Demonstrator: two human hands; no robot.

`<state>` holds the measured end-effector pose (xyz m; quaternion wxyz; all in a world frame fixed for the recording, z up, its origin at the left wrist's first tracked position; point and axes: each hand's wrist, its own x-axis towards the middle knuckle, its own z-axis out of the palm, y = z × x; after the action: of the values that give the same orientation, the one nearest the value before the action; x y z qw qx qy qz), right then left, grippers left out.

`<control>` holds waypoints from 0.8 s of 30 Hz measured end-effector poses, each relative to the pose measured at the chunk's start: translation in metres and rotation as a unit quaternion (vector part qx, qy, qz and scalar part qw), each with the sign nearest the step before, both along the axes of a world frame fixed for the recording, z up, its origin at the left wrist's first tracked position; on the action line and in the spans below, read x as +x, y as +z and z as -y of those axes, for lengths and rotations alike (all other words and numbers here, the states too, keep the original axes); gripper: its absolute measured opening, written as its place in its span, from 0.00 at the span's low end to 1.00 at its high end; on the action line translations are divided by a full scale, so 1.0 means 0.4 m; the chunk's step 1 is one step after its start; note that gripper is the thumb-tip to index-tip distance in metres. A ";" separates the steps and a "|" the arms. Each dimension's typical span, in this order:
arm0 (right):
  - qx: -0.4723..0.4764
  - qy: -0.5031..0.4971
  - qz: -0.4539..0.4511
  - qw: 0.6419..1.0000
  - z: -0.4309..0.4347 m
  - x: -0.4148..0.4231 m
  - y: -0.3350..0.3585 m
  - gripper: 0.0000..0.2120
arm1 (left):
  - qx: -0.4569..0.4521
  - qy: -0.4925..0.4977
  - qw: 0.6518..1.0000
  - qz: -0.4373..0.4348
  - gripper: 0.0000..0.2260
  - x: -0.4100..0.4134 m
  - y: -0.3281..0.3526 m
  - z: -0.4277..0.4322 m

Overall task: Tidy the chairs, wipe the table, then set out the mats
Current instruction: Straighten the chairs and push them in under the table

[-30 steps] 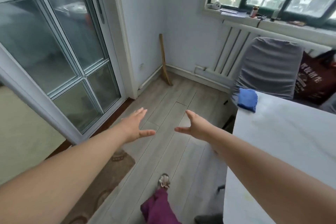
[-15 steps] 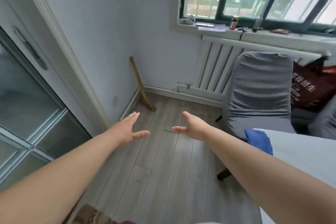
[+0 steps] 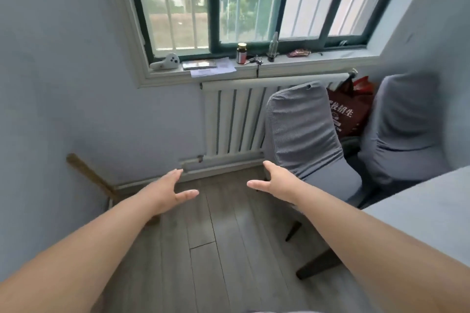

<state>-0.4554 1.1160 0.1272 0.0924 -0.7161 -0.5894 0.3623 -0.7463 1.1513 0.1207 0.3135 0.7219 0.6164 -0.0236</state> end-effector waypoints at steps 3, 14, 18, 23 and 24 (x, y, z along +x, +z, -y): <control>-0.009 -0.072 -0.023 0.997 -0.076 0.061 0.003 0.47 | -0.009 -0.081 0.996 0.020 0.39 0.099 0.005 -0.188; -0.016 -0.228 -0.058 0.972 -0.479 0.395 -0.084 0.48 | -0.022 -0.248 0.968 0.024 0.36 0.540 -0.039 -0.726; -0.023 -0.235 -0.059 0.970 -0.681 0.508 -0.073 0.49 | 0.005 -0.235 0.972 0.012 0.36 0.671 -0.012 -0.959; -0.044 -0.243 -0.073 0.966 -0.850 0.579 -0.098 0.52 | -0.021 -0.251 0.968 0.009 0.36 0.805 -0.008 -1.148; -0.051 -0.247 -0.075 0.965 -0.889 0.594 -0.110 0.53 | -0.029 -0.258 0.966 0.004 0.36 0.842 -0.017 -1.194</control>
<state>-0.2177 1.4716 0.0831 0.1862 -0.8138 -0.3667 0.4106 -0.4096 1.6290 0.1140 0.3204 0.8474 0.4065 -0.1186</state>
